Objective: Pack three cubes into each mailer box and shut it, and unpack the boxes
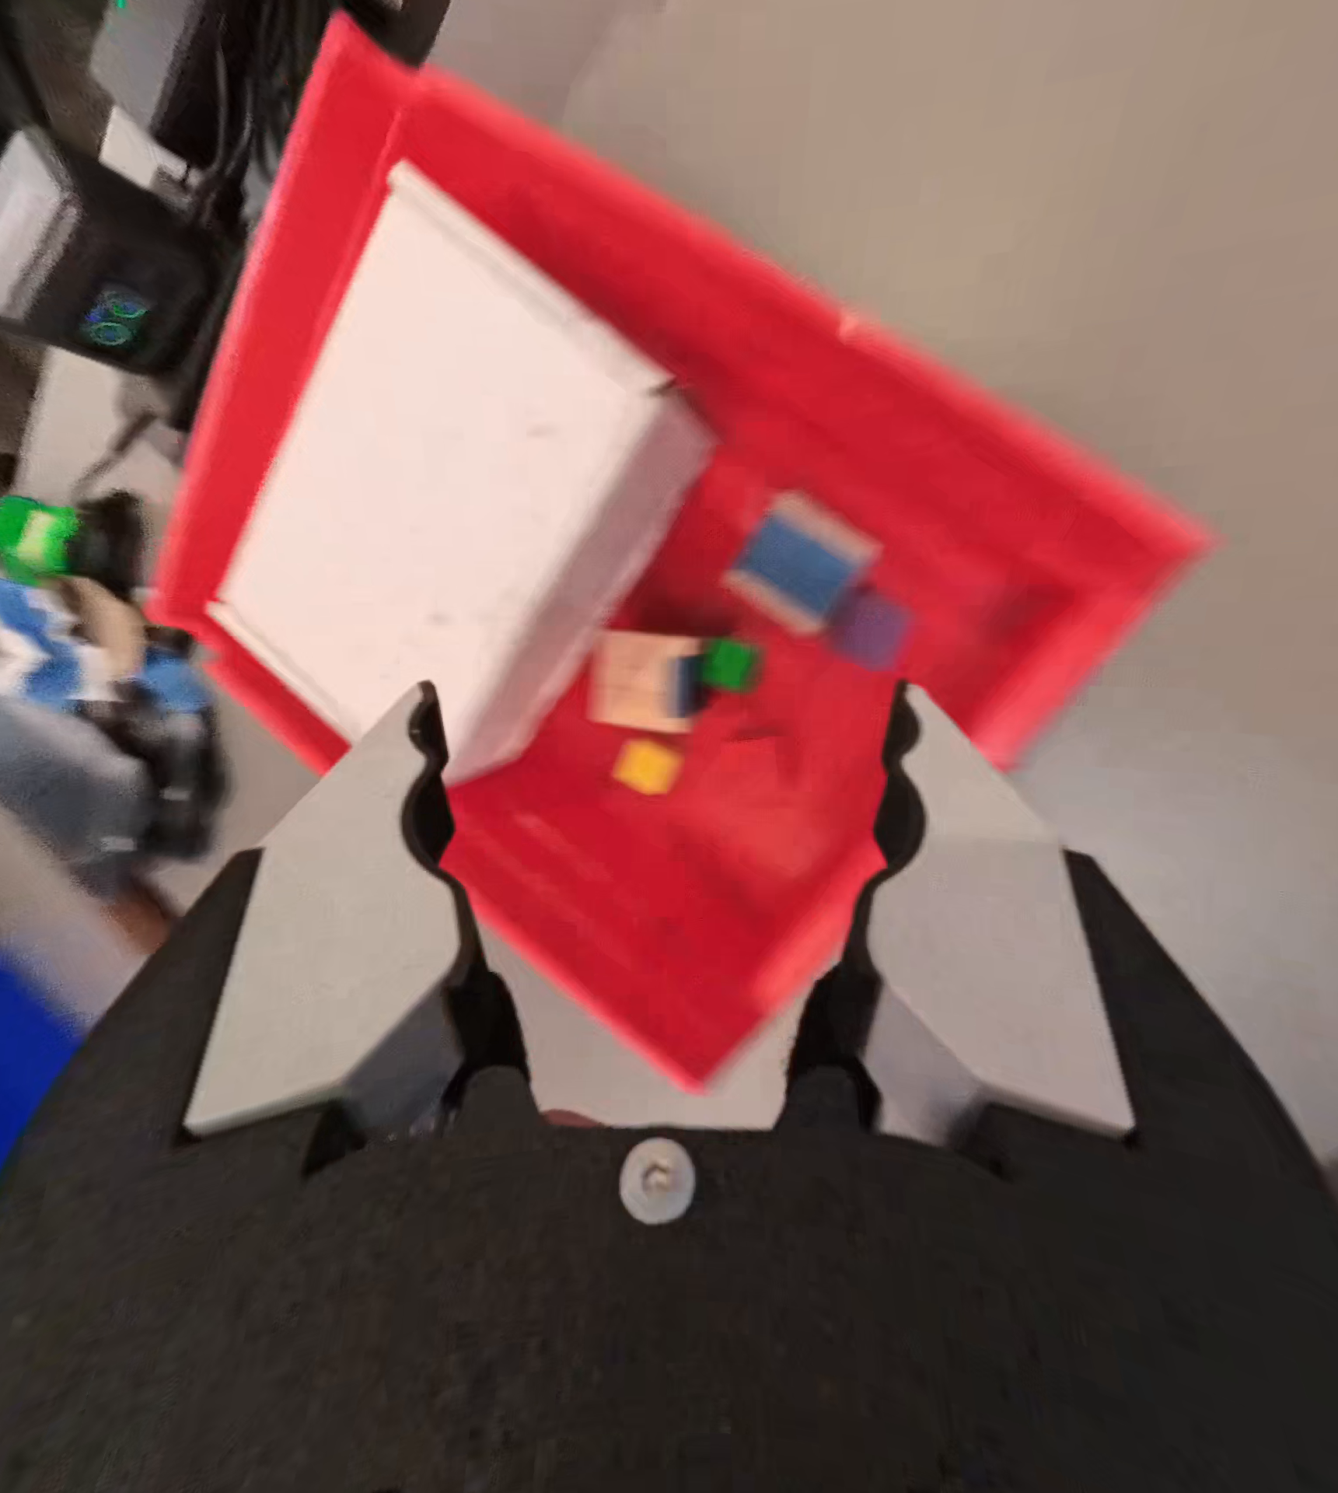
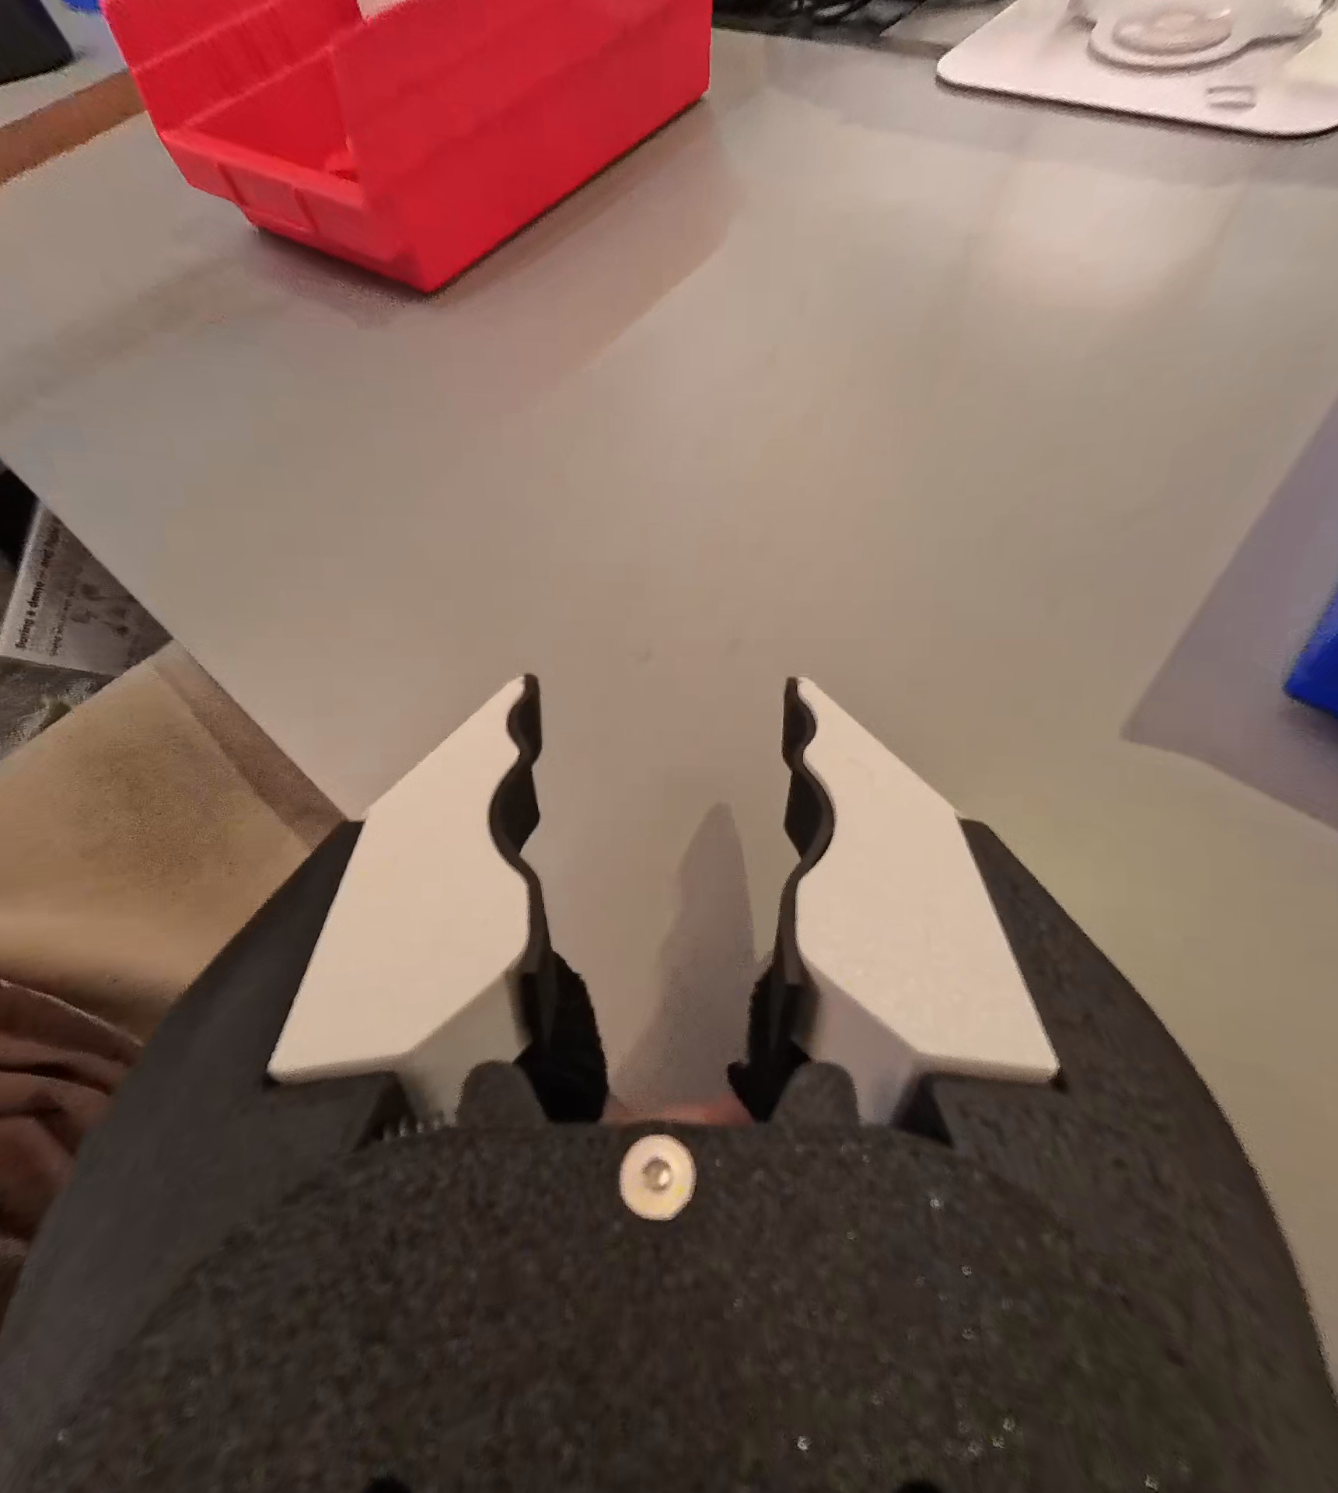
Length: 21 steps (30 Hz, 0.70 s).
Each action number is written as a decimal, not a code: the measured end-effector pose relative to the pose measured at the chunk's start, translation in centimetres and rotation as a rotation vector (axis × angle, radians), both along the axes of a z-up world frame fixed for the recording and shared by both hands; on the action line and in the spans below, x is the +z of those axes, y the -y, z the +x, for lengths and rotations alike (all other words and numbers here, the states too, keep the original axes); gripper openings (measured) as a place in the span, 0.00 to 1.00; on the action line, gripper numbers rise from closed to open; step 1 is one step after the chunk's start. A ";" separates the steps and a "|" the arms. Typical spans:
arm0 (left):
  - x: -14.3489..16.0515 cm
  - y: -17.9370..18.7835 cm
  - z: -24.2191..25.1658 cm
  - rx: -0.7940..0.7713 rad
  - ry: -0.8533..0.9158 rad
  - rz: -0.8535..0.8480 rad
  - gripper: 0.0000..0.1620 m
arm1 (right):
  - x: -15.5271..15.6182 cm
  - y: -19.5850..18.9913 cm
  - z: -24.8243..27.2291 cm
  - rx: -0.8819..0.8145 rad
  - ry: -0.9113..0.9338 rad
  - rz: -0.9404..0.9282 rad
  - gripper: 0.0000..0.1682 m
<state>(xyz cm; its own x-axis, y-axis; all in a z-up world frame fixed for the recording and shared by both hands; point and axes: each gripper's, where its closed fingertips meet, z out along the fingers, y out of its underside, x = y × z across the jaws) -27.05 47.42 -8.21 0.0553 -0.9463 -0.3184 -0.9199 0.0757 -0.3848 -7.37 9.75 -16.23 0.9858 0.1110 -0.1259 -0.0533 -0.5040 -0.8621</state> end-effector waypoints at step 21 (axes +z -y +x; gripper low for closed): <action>-2.2 -9.8 5.2 -0.411 -0.507 -0.184 0.78 | 2.1 -5.5 3.8 -0.043 0.101 0.072 0.43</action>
<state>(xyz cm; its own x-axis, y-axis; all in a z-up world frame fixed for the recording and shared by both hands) -21.83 57.23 -10.39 -0.4347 -0.8996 -0.0412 -0.9003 0.4328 0.0467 -3.61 15.27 -14.09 0.9971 0.0737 -0.0189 0.0155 -0.4397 -0.8980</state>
